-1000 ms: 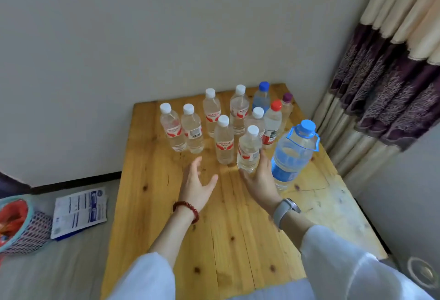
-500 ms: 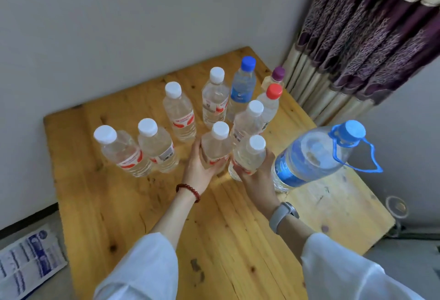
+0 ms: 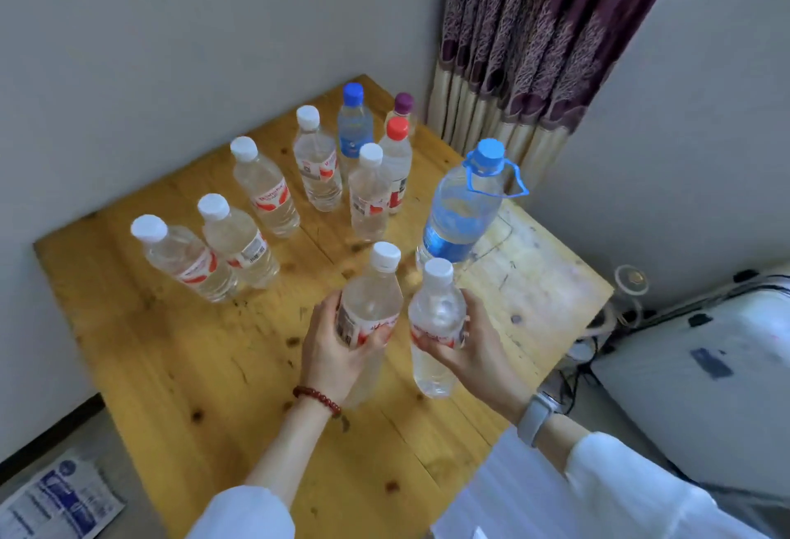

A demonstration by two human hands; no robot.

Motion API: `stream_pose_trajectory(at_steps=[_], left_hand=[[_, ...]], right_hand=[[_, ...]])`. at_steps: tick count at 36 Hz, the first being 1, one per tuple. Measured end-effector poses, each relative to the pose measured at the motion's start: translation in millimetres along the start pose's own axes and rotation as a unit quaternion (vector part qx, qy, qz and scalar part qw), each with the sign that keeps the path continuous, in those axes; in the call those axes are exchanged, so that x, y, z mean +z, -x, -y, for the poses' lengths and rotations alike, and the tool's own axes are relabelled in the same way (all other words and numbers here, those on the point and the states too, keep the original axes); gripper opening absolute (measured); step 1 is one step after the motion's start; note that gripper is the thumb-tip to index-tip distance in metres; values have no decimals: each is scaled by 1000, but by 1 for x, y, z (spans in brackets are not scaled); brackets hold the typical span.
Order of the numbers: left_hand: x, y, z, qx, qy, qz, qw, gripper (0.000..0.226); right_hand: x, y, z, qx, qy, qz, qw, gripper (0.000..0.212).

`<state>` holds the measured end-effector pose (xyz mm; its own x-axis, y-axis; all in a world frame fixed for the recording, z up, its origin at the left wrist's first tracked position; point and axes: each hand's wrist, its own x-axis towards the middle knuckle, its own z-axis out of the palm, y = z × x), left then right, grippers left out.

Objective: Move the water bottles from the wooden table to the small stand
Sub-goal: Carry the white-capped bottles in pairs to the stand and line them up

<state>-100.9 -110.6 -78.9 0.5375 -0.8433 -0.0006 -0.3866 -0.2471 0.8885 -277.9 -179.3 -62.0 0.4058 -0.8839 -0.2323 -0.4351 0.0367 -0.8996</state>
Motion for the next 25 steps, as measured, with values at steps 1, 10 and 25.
stream_pose_trajectory(at_steps=[1, 10, 25], left_hand=[[6, 10, -5, -2, -3, 7, 1000, 81], [94, 108, -72, 52, -22, 129, 990, 81], [311, 384, -207, 223, -21, 430, 875, 88]], right_hand=[[-8, 11, -3, 6, 1, -4, 1000, 60], [-116, 149, -50, 61, 39, -128, 989, 68], [-283, 479, -203, 255, 45, -416, 872, 78]])
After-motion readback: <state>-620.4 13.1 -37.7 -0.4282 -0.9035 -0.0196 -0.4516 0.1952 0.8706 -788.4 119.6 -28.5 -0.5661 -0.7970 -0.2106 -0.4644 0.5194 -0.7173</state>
